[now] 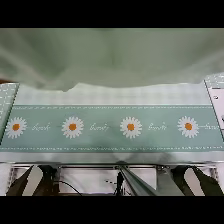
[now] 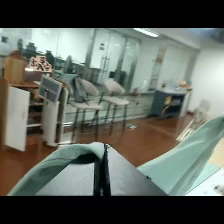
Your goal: Fold the shirts.
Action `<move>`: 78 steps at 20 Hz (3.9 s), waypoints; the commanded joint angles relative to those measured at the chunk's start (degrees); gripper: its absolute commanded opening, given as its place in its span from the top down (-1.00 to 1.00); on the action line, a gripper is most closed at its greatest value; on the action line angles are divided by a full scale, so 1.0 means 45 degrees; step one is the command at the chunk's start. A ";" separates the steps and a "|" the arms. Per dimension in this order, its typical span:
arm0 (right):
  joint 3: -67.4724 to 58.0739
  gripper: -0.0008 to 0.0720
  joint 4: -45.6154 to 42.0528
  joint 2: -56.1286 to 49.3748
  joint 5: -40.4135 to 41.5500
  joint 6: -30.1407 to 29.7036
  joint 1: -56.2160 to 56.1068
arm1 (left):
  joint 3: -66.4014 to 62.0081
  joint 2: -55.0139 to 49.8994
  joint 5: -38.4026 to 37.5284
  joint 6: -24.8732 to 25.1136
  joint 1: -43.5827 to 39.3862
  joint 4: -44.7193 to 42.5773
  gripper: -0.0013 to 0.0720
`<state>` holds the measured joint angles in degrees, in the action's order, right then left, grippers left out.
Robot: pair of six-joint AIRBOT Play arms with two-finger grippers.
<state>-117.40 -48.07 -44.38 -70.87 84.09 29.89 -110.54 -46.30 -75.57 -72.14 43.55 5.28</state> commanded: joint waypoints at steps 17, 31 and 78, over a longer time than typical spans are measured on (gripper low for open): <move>0.0627 0.91 -0.6295 0.2599 -0.7927 0.1399 -0.2385 | -0.2346 0.3332 -0.6674 -0.3512 -0.2220 -1.2084 0.91; 0.9437 0.91 -0.7820 -0.4731 0.0505 -0.0180 -0.5022 | 1.0316 -0.0277 -0.1005 -0.0733 -0.4143 -1.2784 0.91; 0.8500 -0.26 -0.5702 -0.9505 -0.0486 -0.2011 -0.3633 | 0.8684 -0.8680 0.1321 0.0355 -0.7839 -1.5004 -0.30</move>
<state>-76.12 -72.55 -89.95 -64.23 77.58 12.40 -67.20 -86.83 -59.46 -74.04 5.96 -62.00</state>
